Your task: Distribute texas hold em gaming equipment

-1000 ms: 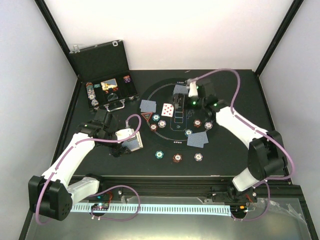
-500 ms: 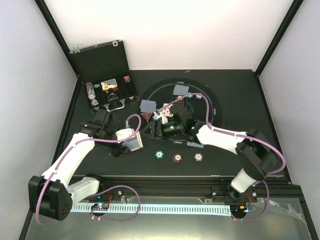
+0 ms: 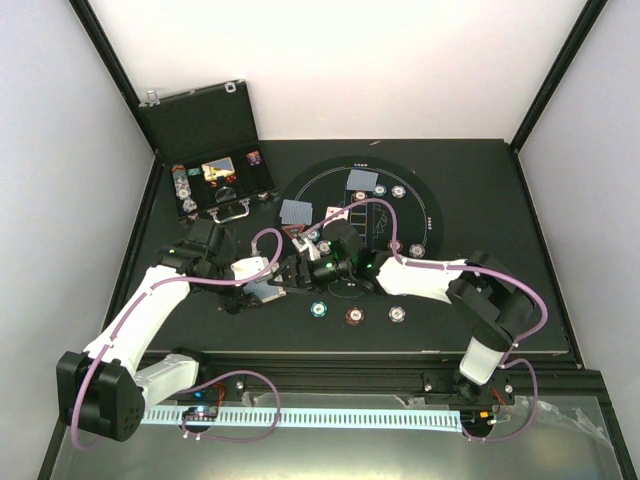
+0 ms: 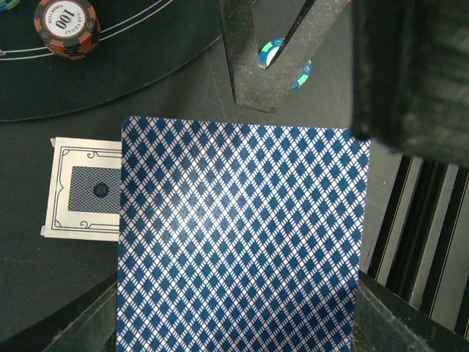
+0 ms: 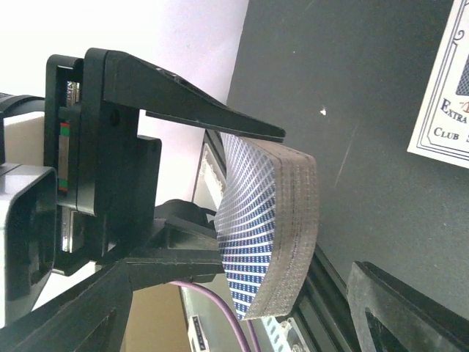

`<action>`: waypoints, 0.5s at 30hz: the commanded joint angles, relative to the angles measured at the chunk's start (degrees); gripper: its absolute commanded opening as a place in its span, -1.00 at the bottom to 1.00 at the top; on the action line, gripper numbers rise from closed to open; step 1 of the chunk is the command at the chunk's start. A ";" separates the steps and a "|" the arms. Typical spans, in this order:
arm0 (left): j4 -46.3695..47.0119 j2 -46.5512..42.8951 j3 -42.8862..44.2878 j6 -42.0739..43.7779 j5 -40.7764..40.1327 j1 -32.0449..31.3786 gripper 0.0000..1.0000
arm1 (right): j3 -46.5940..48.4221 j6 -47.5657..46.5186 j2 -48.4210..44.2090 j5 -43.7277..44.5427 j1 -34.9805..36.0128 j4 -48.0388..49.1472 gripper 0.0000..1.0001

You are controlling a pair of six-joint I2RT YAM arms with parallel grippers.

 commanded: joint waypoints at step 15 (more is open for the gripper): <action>0.26 -0.89 2.07 -0.36 1.80 -0.01 -0.97 | 3.92 5.96 8.76 -3.35 2.25 10.54 0.48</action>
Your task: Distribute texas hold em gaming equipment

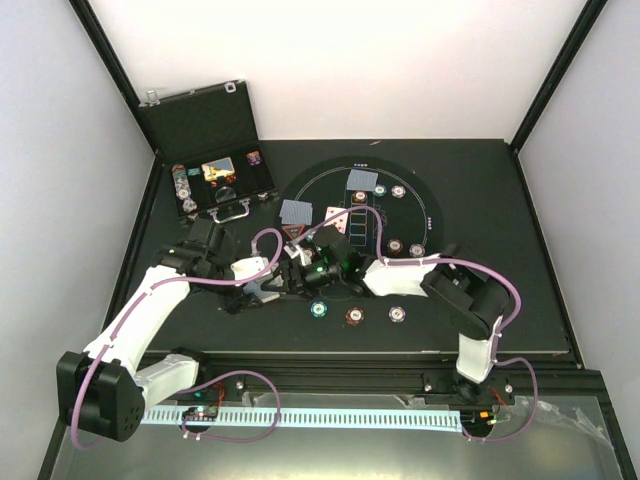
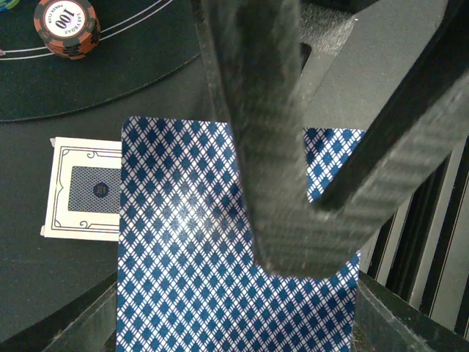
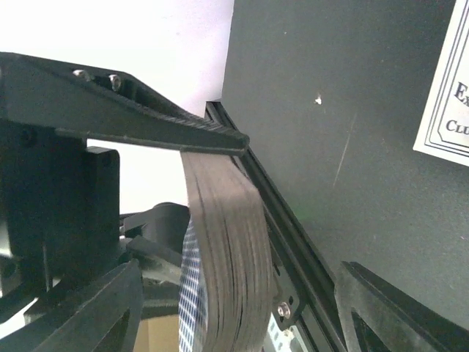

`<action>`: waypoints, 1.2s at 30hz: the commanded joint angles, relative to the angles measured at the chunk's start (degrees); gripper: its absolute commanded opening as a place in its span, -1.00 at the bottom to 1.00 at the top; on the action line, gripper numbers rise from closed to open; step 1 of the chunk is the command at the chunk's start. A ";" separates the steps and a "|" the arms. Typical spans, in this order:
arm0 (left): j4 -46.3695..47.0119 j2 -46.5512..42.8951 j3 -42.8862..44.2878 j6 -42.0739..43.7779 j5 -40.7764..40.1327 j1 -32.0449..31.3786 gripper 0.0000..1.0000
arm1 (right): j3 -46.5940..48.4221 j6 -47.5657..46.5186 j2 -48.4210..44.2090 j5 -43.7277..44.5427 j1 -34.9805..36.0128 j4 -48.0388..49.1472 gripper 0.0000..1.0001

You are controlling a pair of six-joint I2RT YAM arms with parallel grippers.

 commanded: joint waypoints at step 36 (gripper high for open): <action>0.24 -0.84 1.97 0.01 1.48 -0.01 -0.97 | -0.23 -2.18 0.38 -3.86 -4.92 -0.48 -0.32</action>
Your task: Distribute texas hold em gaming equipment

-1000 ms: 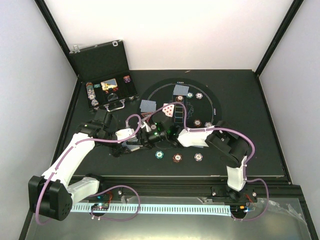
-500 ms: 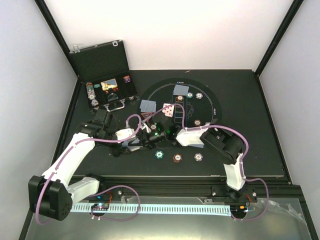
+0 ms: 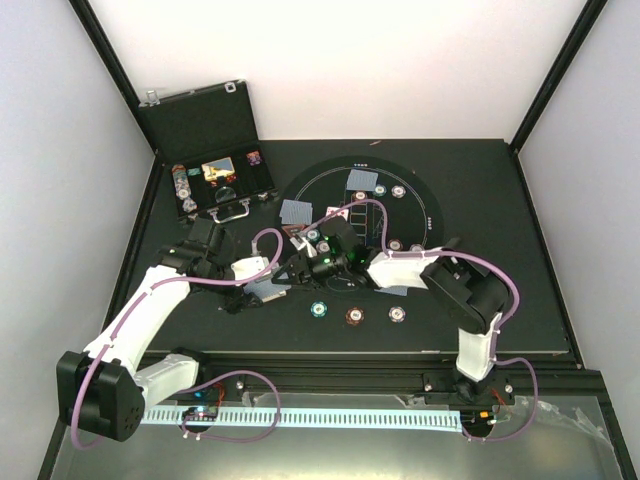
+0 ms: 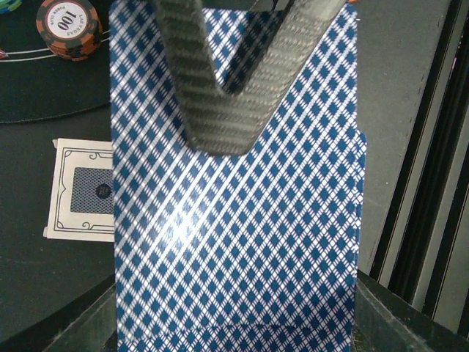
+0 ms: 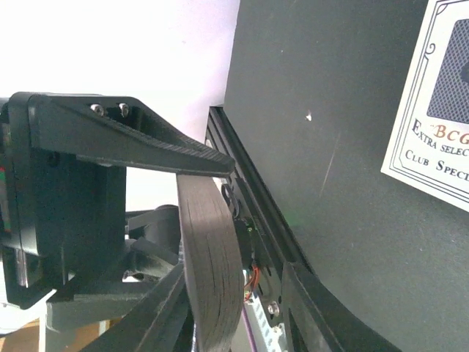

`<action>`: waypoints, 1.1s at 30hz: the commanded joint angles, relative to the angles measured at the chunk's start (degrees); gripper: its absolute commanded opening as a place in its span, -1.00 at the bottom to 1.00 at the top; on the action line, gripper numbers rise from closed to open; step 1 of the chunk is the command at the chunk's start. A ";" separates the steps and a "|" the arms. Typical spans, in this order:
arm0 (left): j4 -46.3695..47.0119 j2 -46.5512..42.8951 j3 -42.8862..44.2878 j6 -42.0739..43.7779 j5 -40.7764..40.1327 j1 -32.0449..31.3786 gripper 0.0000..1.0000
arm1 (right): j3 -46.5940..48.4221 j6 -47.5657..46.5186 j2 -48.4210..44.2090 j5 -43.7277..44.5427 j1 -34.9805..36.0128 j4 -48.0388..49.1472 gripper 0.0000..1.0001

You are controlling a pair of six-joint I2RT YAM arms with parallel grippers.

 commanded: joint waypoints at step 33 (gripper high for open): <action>-0.33 -1.03 1.74 0.07 1.27 -0.01 -0.97 | -4.18 -7.15 -12.22 1.95 -5.74 -13.31 -0.98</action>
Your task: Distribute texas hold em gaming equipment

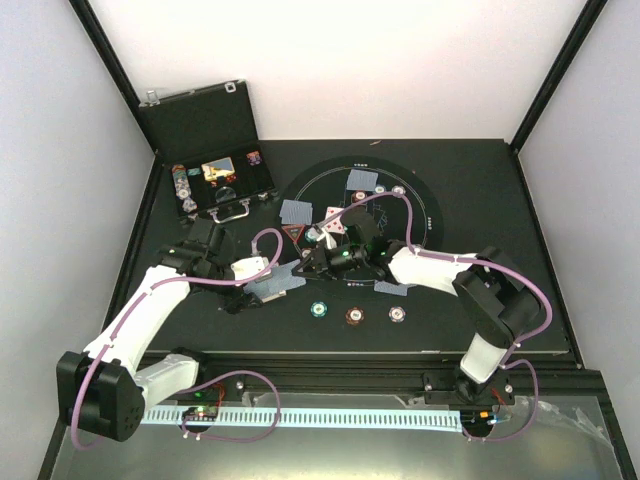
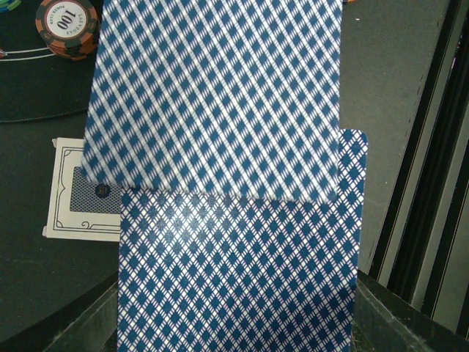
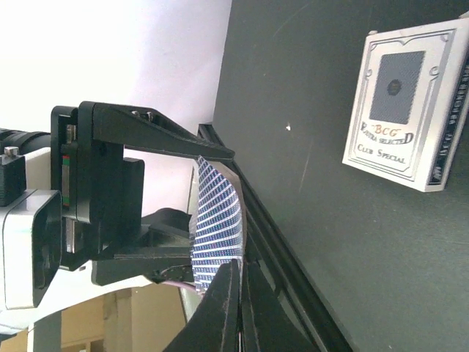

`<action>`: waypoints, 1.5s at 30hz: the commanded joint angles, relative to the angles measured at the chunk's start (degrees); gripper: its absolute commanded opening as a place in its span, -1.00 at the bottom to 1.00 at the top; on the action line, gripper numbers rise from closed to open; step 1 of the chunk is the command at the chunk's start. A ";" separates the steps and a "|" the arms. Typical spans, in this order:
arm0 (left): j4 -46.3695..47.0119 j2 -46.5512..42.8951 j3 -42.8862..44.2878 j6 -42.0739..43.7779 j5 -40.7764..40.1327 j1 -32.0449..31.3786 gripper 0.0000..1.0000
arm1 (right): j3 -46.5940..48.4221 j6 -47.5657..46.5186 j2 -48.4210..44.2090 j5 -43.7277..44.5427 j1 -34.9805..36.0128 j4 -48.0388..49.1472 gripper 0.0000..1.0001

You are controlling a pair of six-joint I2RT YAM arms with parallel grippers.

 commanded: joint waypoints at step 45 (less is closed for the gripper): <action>-1.08 -1.07 2.03 -0.29 0.70 -0.01 -0.97 | 26.21 -82.13 22.58 96.49 0.64 -24.92 -0.98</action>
